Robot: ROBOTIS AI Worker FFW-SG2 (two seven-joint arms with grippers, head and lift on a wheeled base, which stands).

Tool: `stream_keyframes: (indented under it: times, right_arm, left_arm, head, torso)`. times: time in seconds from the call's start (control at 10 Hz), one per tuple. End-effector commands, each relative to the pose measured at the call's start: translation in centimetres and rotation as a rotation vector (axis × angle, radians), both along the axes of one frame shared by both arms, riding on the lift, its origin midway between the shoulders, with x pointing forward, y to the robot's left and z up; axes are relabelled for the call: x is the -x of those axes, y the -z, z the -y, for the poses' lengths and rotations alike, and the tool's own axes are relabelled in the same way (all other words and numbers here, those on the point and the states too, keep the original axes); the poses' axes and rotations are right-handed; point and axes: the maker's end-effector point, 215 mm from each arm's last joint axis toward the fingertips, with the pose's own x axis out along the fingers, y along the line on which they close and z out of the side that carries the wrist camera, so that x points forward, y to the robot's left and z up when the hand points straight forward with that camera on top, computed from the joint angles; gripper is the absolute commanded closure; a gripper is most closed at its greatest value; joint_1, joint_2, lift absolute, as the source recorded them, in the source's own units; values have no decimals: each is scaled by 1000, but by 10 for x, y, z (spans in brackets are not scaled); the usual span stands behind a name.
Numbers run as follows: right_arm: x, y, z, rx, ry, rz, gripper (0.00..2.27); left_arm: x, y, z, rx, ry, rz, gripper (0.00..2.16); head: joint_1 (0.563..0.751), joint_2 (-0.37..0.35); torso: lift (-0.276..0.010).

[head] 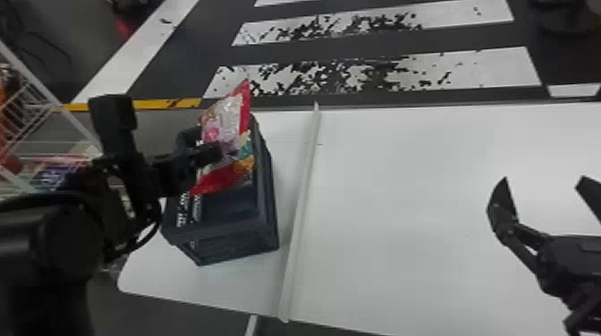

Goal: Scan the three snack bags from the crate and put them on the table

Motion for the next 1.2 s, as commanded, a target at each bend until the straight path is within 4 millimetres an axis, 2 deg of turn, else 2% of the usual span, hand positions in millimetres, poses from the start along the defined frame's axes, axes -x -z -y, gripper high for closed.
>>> stream_keyframes:
  times: [0.0, 0.2, 0.4, 0.6, 0.7, 0.8, 0.9, 1.1]
  right_arm:
    - [-2, -6, 5, 1, 11, 11, 80]
    - [-5, -10, 11, 2, 25, 19, 80]
    - [-6, -14, 18, 4, 46, 25, 80]
    - [-7, -17, 26, 5, 71, 34, 80]
    - [-8, -19, 31, 5, 87, 41, 80]
    - [-8, -21, 35, 5, 101, 47, 80]
    - [-10, -23, 39, -4, 110, 52, 80]
    - [-14, -26, 42, -21, 123, 57, 80]
  left_arm:
    - [5, -20, 17, -2, 29, 40, 2138]
    - [13, -44, 38, 0, 72, 85, 2138]
    - [20, -56, 72, 50, 141, 108, 2138]
    - [22, -52, 114, 100, 229, 104, 2138]
    - [24, -51, 144, 130, 289, 102, 2138]
    - [26, -49, 167, 151, 332, 98, 2138]
    - [32, -37, 208, 181, 409, 69, 2138]
    - [41, 3, 273, 232, 519, -13, 2138]
  head:
    - [695, 236]
    - [695, 209]
    - [695, 167]
    - [695, 125]
    - [695, 86]
    - [695, 44]
    - [695, -1]
    - [695, -77]
  torso:
    - [-94]
    - [-94]
    - [-94]
    - [-94]
    - [-94]
    - [-94]
    - [-94]
    - [-94]
